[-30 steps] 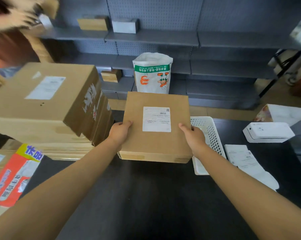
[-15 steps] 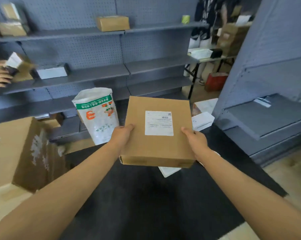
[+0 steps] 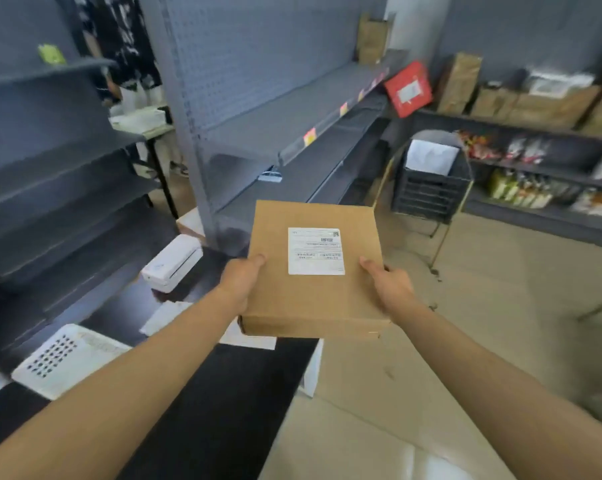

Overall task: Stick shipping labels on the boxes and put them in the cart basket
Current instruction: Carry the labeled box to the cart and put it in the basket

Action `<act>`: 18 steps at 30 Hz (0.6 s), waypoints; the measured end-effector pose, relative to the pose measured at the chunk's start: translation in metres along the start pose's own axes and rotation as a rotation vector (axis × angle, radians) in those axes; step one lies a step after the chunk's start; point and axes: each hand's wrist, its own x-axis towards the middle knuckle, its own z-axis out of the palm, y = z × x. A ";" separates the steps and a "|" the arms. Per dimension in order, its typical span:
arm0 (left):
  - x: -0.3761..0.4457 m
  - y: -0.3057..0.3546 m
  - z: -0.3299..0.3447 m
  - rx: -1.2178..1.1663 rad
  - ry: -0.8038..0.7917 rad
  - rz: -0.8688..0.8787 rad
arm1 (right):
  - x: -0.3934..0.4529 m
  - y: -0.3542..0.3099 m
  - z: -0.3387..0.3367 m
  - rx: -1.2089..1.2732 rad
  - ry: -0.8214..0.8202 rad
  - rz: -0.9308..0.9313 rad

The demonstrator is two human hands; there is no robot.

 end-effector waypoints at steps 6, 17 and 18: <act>0.008 0.023 0.174 0.046 -0.227 0.012 | 0.056 0.027 -0.146 0.073 0.213 0.046; 0.067 0.038 0.363 0.189 -0.471 -0.061 | 0.178 0.072 -0.268 0.119 0.378 0.212; 0.079 0.041 0.377 0.199 -0.475 -0.065 | 0.196 0.072 -0.272 0.118 0.379 0.223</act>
